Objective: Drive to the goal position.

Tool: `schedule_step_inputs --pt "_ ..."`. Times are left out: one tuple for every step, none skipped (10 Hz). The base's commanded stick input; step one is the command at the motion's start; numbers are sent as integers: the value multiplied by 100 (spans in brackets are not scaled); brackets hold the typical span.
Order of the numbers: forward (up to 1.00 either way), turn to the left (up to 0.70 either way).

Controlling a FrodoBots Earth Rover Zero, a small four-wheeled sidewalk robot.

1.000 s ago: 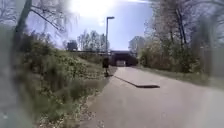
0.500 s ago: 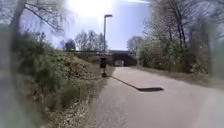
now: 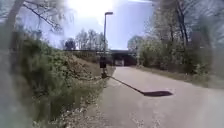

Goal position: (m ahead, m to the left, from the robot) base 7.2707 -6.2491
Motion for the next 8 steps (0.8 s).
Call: schedule_step_inputs --pt "70 -14" --pt "70 -14" --pt "70 0" --pt "70 0" --pt "70 0" --pt "70 0" --pt "70 0" --pt "70 -8"
